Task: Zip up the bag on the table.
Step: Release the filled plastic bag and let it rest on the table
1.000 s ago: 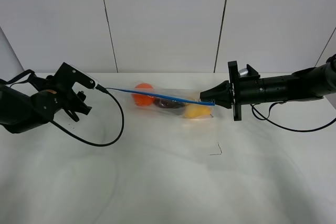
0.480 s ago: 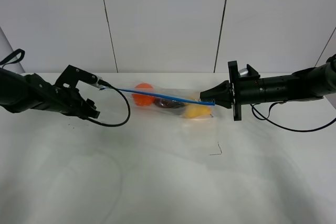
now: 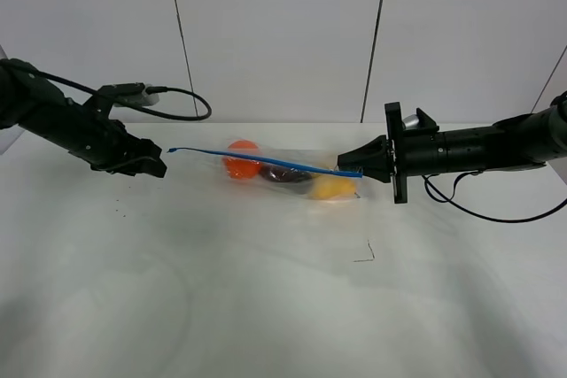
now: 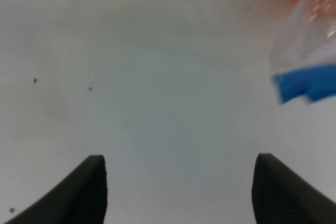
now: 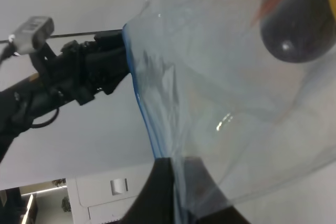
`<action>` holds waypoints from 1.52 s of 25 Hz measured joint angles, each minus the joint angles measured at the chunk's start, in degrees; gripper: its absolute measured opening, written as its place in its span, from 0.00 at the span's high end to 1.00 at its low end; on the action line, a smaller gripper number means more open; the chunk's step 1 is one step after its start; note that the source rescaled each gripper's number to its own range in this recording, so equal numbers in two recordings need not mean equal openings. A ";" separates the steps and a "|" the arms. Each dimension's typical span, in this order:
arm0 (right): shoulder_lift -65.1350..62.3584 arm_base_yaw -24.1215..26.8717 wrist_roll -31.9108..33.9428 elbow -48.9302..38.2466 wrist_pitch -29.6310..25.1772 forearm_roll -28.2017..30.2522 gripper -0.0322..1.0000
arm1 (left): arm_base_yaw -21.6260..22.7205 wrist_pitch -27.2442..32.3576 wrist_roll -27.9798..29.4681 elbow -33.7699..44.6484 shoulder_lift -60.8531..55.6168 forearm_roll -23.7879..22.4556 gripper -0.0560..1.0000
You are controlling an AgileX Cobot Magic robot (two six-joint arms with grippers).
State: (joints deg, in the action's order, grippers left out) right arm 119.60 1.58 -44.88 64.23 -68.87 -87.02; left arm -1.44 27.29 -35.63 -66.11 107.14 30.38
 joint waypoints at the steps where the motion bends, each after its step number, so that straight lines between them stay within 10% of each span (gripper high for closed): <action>1: 0.00 0.00 0.00 0.00 0.00 0.00 0.97 | 0.00 1.05 1.66 -0.41 0.00 0.00 0.22; 6: 0.00 0.00 0.00 0.00 0.00 -0.11 0.97 | 0.00 8.60 10.17 -3.22 0.00 -6.19 0.02; 15: 0.00 0.00 0.00 0.00 0.00 -0.11 0.97 | 0.11 32.44 33.13 -16.51 0.00 -28.28 0.00; 28: 0.00 0.00 0.00 0.00 0.00 -0.11 0.97 | 0.58 40.61 37.95 -16.32 -1.19 -34.84 0.00; 38: 0.00 0.00 0.00 0.00 0.00 -0.11 0.97 | 0.77 40.61 37.54 2.77 -21.07 -35.41 0.00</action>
State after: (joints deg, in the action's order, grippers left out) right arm 119.60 1.58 -44.88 64.23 -68.87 -87.13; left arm -0.67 67.90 1.91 -63.35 86.07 -5.02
